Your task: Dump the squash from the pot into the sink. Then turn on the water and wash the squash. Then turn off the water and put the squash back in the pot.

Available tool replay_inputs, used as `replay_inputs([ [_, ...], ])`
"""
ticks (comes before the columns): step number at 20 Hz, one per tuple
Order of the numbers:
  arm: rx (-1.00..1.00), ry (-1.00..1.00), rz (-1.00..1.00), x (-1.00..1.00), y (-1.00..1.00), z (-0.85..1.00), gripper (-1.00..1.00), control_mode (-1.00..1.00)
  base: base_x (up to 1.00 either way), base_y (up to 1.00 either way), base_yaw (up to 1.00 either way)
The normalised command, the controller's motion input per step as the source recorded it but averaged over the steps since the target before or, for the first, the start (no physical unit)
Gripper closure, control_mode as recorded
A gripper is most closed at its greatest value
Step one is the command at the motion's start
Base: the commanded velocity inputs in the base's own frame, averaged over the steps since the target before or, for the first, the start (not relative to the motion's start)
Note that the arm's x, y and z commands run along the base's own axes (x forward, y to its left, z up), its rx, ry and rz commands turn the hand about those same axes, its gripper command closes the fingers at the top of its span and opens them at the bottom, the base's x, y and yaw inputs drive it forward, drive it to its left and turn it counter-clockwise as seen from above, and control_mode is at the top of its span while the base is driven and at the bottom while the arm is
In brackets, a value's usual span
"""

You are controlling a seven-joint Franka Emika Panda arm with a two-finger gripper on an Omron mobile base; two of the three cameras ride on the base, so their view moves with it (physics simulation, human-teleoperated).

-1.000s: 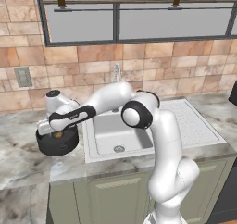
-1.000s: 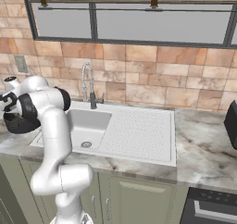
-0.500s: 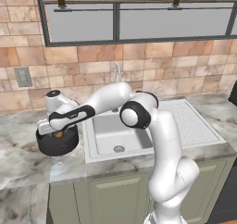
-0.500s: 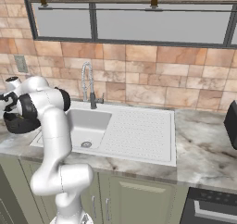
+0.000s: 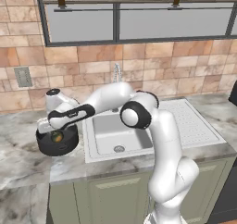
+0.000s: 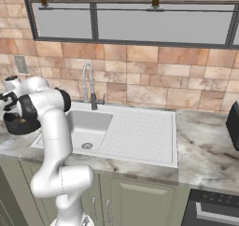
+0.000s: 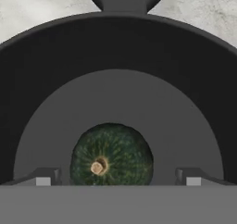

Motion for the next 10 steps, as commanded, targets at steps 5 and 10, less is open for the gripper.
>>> replay_inputs([
  [5,0.00,0.00,0.00,0.00,-0.01,0.47,-1.00,-1.00,0.00,0.00,0.00],
  [10,0.00,-0.01,0.00,-0.04,-0.11,0.42,-1.00,-1.00,0.00,0.00,0.00],
])
